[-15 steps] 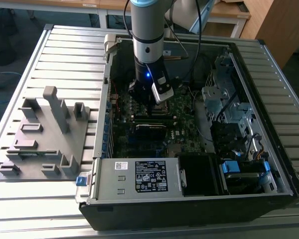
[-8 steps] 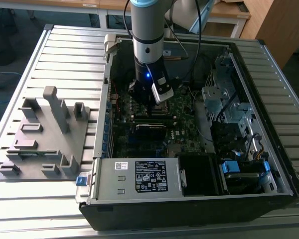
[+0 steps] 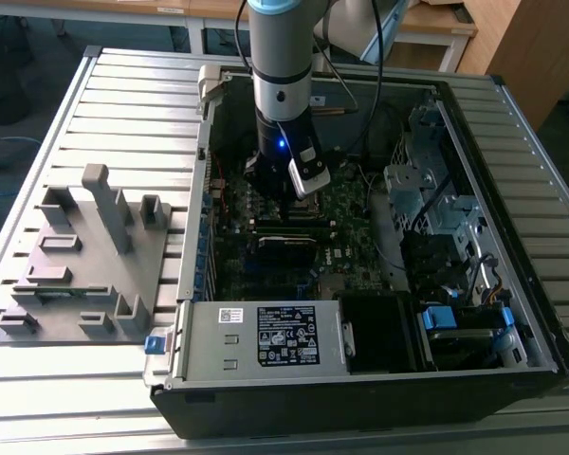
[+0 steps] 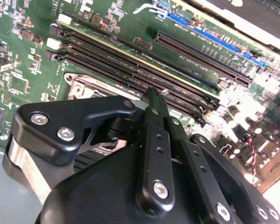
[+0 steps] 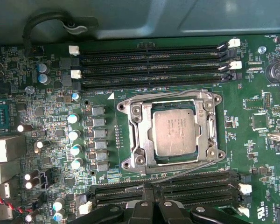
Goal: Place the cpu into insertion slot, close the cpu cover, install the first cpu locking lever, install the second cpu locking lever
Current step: 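Install the second cpu locking lever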
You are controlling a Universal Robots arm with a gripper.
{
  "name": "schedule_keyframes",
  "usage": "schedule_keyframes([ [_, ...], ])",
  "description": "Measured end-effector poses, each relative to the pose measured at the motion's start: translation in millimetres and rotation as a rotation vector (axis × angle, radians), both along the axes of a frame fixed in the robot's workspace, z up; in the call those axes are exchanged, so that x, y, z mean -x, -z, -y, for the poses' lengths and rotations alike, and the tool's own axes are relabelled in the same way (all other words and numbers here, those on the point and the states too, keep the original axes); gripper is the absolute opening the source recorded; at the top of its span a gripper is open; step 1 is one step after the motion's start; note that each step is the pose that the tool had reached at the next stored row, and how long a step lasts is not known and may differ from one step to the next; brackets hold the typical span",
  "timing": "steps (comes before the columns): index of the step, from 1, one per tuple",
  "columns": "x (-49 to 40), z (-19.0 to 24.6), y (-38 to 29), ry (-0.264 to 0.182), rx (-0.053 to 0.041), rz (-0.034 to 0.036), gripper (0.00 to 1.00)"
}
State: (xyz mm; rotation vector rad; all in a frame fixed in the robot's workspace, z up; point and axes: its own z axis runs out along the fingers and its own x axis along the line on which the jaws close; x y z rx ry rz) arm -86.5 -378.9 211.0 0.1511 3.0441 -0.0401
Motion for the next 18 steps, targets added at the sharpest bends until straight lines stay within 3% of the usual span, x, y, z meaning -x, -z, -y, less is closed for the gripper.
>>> schedule_keyframes([
  [18,1.3,0.0,4.3,0.0,0.0002,0.0,0.1],
])
